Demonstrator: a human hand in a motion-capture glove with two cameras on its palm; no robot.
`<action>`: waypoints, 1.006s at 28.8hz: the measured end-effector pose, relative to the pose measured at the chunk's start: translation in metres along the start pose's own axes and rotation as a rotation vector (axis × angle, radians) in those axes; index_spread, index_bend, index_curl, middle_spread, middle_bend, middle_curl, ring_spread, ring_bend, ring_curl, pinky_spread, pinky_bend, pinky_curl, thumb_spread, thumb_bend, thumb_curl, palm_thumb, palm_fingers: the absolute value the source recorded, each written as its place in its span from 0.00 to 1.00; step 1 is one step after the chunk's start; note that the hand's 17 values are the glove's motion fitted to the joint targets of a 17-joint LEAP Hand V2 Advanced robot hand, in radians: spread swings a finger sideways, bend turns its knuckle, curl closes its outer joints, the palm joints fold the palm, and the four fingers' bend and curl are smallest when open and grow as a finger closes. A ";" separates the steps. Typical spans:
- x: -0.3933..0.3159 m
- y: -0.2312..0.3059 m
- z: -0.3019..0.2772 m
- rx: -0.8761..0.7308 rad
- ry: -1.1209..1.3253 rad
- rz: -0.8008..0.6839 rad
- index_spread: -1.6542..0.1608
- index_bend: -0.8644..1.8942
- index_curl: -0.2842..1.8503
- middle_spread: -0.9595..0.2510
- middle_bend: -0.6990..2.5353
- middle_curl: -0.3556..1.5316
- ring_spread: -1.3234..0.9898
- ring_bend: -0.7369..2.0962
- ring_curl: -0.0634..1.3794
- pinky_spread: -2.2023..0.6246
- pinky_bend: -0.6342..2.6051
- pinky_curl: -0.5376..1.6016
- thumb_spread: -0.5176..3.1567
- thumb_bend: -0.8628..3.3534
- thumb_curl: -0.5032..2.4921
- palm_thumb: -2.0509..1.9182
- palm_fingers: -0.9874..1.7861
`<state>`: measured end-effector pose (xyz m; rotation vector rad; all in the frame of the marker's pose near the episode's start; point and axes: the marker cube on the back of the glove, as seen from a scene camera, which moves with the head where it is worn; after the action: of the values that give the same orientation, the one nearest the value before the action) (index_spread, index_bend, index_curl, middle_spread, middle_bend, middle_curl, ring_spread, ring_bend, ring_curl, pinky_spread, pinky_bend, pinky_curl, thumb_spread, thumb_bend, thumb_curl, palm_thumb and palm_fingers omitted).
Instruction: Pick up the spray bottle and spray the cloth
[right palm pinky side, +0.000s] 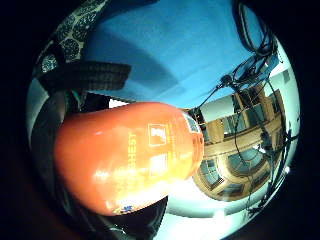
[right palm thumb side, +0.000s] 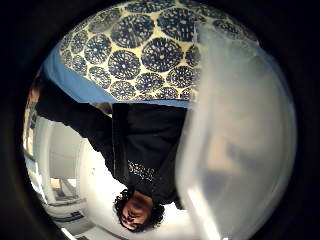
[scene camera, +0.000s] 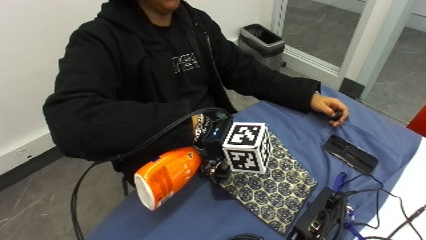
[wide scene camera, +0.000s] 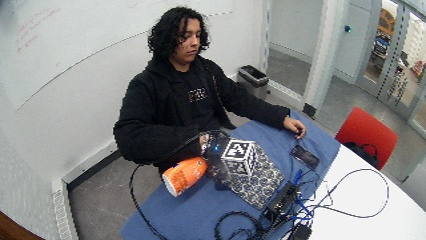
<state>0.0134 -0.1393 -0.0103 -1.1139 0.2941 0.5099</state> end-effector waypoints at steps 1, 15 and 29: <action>-0.003 -0.003 -0.002 0.001 -0.002 -0.001 0.78 0.41 0.42 0.64 0.42 0.53 0.48 0.52 0.40 0.70 0.34 0.45 0.49 0.20 0.34 0.78 0.81; -0.030 0.007 -0.032 0.123 -0.034 -0.137 0.78 0.40 0.43 0.64 0.41 0.53 0.48 0.51 0.40 0.70 0.33 0.45 0.50 0.20 0.33 0.78 0.81; -0.108 0.041 -0.098 0.312 -0.079 -0.452 0.77 0.40 0.43 0.64 0.41 0.53 0.48 0.51 0.40 0.70 0.33 0.45 0.50 0.20 0.33 0.78 0.81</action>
<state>-0.0972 -0.2397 -0.0329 -0.8185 0.0437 0.0993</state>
